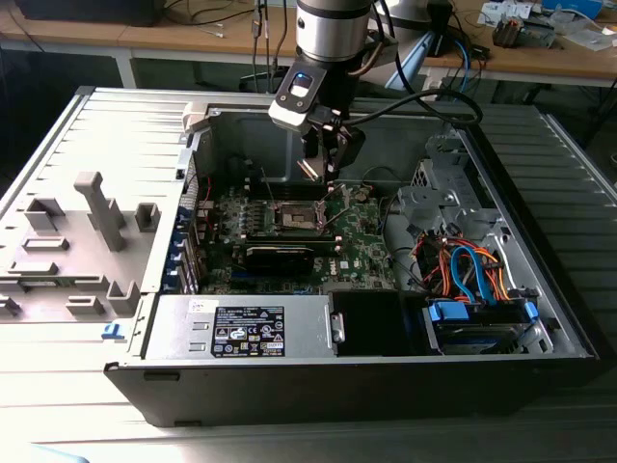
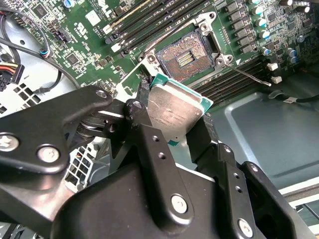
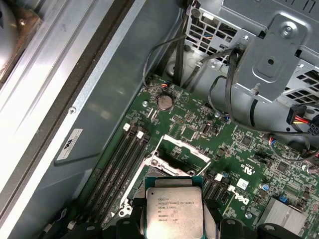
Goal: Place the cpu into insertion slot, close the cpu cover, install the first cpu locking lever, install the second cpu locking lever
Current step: 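Place the cpu into insertion slot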
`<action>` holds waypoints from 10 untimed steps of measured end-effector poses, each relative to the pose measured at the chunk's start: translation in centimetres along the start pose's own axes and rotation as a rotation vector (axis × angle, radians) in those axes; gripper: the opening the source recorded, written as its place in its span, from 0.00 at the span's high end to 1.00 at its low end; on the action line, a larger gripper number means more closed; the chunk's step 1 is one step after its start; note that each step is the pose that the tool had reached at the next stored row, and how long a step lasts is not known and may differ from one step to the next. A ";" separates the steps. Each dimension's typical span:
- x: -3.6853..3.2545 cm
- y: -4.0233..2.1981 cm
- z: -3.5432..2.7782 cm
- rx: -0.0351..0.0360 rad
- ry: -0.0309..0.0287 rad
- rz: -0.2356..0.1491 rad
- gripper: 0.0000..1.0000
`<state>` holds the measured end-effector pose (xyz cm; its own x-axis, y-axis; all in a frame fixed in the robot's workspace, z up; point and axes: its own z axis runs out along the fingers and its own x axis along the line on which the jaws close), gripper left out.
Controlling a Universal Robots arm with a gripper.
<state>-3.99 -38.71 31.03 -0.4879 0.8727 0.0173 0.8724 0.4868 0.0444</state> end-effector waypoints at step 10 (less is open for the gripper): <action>0.00 0.00 0.01 -0.0001 -0.0002 0.005 0.45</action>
<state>-3.99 -38.71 31.02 -0.4833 0.8753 0.0173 0.8749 0.4822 0.0444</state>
